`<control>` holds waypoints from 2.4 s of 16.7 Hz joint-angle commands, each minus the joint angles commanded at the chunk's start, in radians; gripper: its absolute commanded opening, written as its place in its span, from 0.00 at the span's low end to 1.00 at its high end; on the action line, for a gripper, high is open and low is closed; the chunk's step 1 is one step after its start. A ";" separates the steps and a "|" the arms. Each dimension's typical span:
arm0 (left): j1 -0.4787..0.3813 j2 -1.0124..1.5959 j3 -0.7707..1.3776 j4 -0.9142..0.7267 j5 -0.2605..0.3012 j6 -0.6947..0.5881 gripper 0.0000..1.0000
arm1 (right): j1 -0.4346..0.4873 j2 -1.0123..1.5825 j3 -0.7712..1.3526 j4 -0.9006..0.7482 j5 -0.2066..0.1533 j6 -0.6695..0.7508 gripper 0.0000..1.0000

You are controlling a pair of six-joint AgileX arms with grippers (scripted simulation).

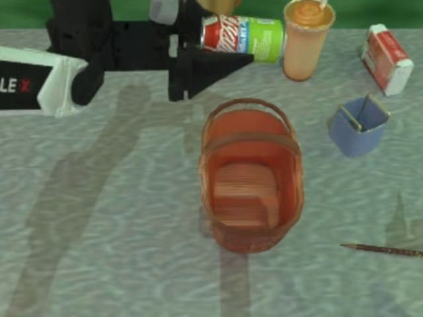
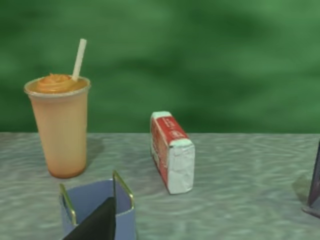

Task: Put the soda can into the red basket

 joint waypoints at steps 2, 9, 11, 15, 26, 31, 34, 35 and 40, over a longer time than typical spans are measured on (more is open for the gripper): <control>-0.001 -0.004 -0.003 0.010 0.008 -0.003 0.00 | 0.000 0.000 0.000 0.000 0.000 0.000 1.00; 0.006 0.060 -0.017 0.083 0.012 -0.002 0.00 | 0.000 0.000 0.000 0.000 0.000 0.000 1.00; 0.012 0.120 -0.038 0.171 0.012 -0.003 0.00 | 0.000 0.000 0.000 0.000 0.000 0.000 1.00; 0.022 0.230 -0.082 0.332 0.012 -0.007 0.00 | 0.000 0.000 0.000 0.000 0.000 0.000 1.00; 0.024 0.250 -0.092 0.357 0.010 -0.007 0.45 | 0.000 0.000 0.000 0.000 0.000 0.000 1.00; 0.024 0.250 -0.092 0.357 0.010 -0.007 0.83 | 0.000 0.000 0.000 0.000 0.000 0.000 1.00; 0.024 0.250 -0.092 0.357 0.010 -0.007 1.00 | 0.000 0.000 0.000 0.000 0.000 0.000 1.00; 0.024 0.250 -0.092 0.357 0.010 -0.007 1.00 | 0.000 0.000 0.000 0.000 0.000 0.000 1.00; 0.024 0.250 -0.092 0.357 0.010 -0.007 1.00 | 0.000 0.000 0.000 0.000 0.000 0.000 1.00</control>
